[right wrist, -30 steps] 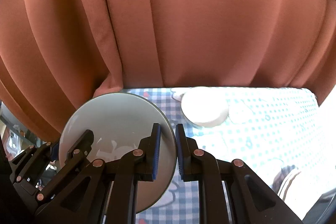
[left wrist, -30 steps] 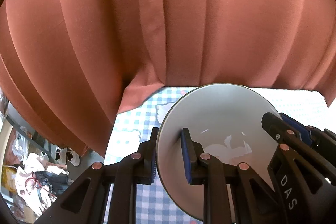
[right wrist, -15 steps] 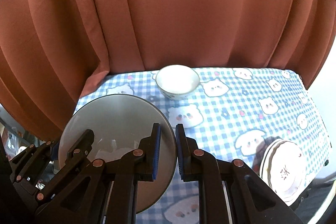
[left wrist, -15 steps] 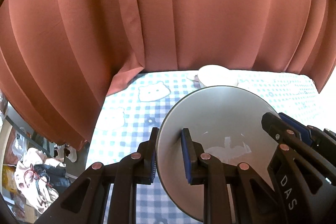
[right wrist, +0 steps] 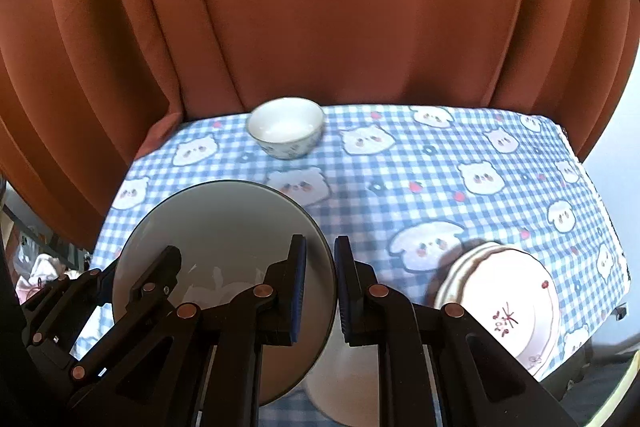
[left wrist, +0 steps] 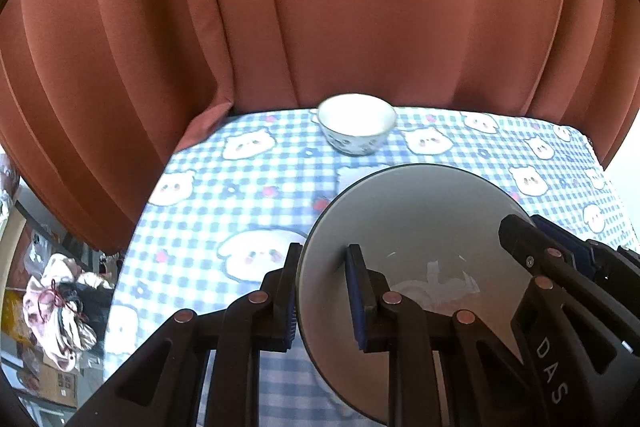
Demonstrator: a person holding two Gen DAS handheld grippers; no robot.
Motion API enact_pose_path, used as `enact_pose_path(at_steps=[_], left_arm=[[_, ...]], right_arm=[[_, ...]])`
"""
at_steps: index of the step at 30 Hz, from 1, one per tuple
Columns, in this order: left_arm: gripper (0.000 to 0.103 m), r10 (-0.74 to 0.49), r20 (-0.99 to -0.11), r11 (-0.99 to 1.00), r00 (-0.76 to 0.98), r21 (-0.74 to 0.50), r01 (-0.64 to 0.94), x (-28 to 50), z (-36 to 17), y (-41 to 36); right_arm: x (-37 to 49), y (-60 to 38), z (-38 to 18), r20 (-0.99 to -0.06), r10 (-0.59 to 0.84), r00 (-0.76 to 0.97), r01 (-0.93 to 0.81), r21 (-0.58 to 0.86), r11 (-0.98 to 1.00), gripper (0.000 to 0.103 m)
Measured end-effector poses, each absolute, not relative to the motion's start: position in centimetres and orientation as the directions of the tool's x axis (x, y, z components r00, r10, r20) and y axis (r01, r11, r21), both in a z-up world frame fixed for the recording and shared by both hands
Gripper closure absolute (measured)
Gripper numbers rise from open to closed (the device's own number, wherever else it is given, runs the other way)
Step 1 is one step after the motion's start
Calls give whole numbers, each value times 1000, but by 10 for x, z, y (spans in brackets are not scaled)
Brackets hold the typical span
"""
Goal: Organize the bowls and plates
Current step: 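Lift the held bowl with the left gripper while the right lifts its bowl, then carry both held bowls toward the third white bowl on the cloth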
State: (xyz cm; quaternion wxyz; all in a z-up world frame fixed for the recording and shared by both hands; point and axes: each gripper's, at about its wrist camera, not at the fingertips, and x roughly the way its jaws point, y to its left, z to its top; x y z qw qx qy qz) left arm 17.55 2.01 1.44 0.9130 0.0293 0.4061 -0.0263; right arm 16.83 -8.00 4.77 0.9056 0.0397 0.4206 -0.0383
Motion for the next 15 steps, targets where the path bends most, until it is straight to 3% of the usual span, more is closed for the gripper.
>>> enact_pose_path(at_steps=[15], left_arm=[[84,-35,-786,999,618,-6,49,139,-15,-43]], right_arm=[[136,-149,21,-799,-25,600,80,29,996,85]])
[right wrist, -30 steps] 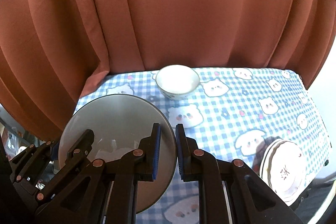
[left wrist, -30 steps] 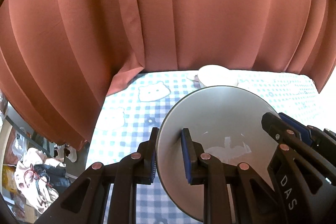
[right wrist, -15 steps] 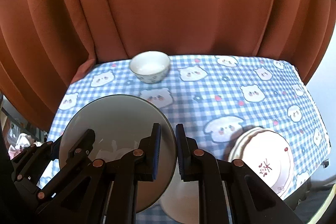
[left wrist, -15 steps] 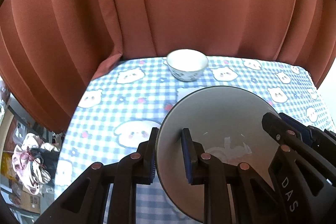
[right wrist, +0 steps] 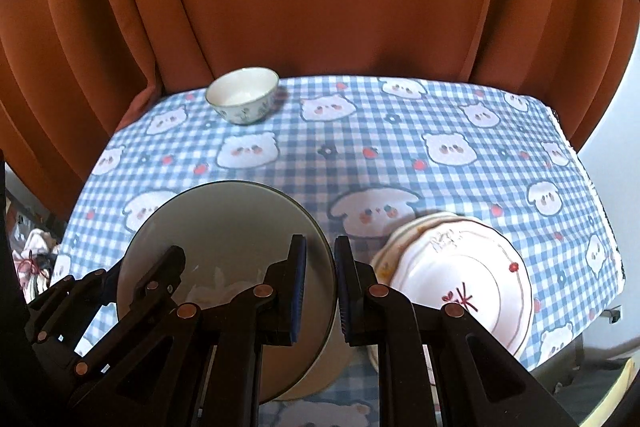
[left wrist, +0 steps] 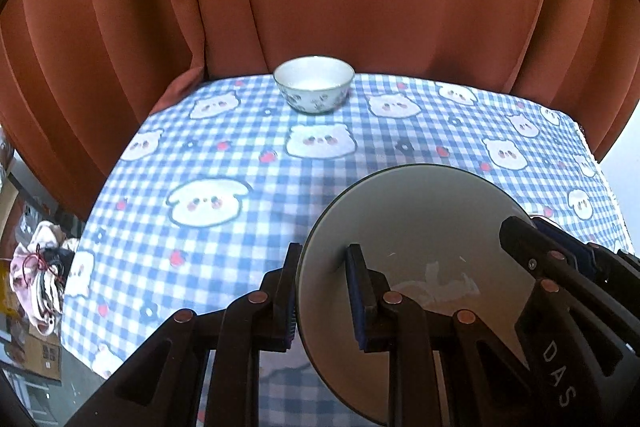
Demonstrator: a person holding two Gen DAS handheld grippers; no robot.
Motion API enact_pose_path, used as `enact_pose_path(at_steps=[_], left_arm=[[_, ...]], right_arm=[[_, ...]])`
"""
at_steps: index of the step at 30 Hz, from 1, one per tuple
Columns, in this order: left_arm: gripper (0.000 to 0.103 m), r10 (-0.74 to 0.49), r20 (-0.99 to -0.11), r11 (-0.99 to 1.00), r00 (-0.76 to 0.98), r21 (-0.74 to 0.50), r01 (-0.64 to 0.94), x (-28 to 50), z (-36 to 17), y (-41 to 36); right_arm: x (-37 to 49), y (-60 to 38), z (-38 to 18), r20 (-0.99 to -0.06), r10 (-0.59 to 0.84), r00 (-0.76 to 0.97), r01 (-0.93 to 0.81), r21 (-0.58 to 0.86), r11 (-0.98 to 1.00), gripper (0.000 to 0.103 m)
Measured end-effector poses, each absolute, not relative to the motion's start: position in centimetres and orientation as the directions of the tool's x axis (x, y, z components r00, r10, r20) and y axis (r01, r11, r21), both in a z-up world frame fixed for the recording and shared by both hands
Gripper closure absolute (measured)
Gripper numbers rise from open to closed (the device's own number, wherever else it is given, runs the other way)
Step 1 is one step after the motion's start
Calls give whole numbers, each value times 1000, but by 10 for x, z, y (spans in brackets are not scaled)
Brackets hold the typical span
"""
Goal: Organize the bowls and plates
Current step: 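Carry both held bowls toward the third white bowl on the cloth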
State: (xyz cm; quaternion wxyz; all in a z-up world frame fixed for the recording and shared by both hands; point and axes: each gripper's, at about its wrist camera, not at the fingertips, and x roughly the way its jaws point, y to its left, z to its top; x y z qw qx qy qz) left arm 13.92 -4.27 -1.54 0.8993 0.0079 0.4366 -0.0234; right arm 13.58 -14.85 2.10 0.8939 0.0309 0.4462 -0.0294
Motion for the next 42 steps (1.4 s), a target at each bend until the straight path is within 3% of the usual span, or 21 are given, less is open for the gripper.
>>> enact_pose_path(at_steps=[16,42], left_arm=[[84,-28,-854,1000,520,-30,5,135,-54,-58],[84,33,-890,999,455,30,-14,144,-79,-58]], right_arm=[[136,-170,-15,-860,6,510,30,24,999,85],[150,-166,-47,-897,49,438,-14,48,999,85]])
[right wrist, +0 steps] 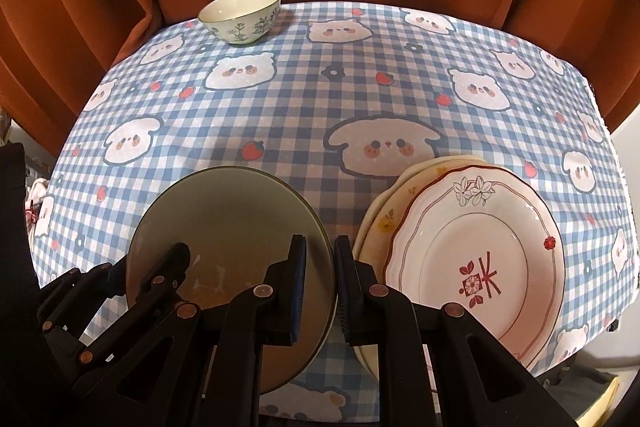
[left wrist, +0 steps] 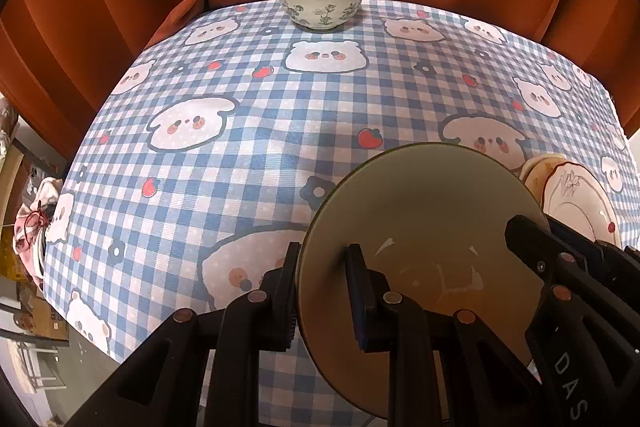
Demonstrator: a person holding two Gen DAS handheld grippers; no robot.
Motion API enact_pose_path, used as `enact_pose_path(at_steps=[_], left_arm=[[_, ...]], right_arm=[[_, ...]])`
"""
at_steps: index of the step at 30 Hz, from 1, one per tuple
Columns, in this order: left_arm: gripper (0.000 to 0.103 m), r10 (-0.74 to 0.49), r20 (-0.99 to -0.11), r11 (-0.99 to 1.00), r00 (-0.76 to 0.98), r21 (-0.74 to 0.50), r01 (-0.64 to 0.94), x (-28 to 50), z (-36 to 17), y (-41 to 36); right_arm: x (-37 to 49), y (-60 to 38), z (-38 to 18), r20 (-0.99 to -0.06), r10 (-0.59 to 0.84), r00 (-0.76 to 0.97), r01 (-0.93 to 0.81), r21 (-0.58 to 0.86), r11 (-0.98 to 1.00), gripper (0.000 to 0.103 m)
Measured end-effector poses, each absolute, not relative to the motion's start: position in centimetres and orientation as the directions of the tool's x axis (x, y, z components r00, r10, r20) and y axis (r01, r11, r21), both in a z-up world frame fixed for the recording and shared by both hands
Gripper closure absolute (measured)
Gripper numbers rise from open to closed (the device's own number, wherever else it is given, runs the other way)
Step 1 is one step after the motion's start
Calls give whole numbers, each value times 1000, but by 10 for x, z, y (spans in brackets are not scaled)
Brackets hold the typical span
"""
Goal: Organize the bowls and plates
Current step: 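Carry both held bowls toward the third white bowl on the cloth, then lower both bowls into the third white bowl and open both grippers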
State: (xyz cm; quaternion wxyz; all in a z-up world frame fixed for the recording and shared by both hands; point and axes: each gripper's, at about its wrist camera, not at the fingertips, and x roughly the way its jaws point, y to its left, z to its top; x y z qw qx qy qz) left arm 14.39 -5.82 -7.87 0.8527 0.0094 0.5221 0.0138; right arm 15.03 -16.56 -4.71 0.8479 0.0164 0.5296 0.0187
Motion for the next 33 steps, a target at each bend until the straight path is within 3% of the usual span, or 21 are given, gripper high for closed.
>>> enact_pose_path(at_steps=[5,10,13,16,18,23,33], left_arm=[[83,37,-884,999,465,44,4,141,-78,-61],[66,-25,-907,999,420,-7,45,136,-87,-60],[59,-45,-911,997,410,-16,74,133,-89,-59],[45,-72,-902,995,425,-38,89,130,-85,-53],[36,-90,-895,994,437,-53,97,127,-82,-49],[29,-149,-886,986,439,-98,138,118,-78,-41],[28,-184,-849,978,495,-109,176,113,-45,-14]], right_arm=[[147,-165,-47,-891,37,453,-18,32,999,85],[142,-164,-51,-900,34,435,6,40,999,82],[137,-163,-57,-913,49,406,32,67,997,69],[132,-162,-55,-912,32,410,56,60,997,45],[128,-158,-49,-906,11,424,66,43,997,40],[115,-150,-39,-896,-56,441,109,-9,994,36],[102,-124,-8,-863,-106,495,148,-36,988,28]])
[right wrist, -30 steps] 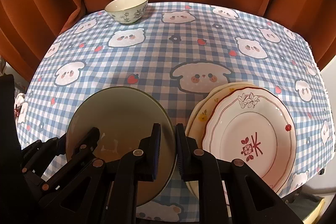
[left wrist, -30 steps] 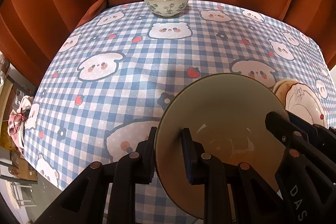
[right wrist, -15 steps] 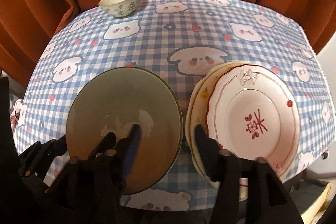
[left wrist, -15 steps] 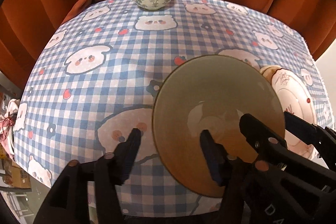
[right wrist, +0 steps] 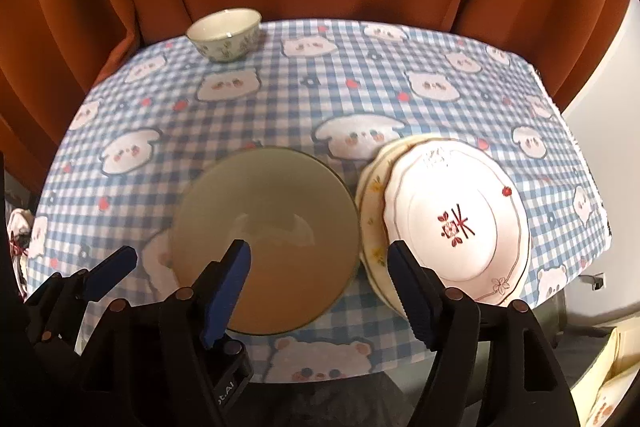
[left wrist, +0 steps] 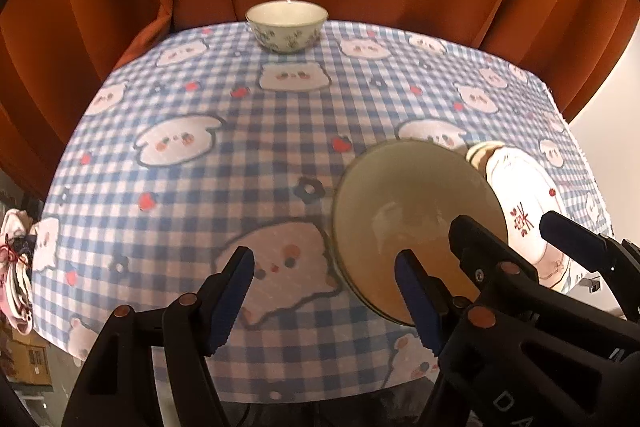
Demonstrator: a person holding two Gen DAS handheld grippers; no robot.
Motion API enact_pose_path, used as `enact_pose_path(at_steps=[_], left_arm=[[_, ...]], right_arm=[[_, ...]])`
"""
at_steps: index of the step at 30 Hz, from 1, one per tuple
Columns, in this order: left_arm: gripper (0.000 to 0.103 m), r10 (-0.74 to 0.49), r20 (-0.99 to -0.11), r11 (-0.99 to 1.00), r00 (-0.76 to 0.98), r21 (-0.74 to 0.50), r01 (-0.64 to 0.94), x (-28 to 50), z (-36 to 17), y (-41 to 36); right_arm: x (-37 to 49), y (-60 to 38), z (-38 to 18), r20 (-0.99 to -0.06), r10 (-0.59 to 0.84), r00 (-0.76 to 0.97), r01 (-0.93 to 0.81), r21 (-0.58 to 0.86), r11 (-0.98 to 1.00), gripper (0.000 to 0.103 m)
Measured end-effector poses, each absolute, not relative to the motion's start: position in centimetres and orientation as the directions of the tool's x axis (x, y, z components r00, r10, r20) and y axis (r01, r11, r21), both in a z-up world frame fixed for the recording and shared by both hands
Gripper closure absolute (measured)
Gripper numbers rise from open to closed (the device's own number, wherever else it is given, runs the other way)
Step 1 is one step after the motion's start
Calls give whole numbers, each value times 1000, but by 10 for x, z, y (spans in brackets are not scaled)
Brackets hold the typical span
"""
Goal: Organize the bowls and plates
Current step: 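Lower both bowls into the third white bowl and open both grippers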
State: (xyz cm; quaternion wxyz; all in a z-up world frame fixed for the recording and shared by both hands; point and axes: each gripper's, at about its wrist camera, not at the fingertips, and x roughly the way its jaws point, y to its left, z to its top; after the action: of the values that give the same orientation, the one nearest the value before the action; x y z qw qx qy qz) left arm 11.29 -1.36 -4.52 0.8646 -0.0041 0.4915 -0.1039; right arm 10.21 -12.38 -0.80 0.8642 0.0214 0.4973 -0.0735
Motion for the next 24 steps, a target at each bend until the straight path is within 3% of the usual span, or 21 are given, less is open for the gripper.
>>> enact_pose_path(at_steps=[14,24], left_arm=[[28,-120,-771,991,626,-51,127,156,-1,34],[28,-87,-750,996,656,-66,57,222,10,42]], right_arm=[[140,-75,31,-787,-68,613,115,4,993,21],[213,-65,44,-767,-46,641,49,-19,999,19]])
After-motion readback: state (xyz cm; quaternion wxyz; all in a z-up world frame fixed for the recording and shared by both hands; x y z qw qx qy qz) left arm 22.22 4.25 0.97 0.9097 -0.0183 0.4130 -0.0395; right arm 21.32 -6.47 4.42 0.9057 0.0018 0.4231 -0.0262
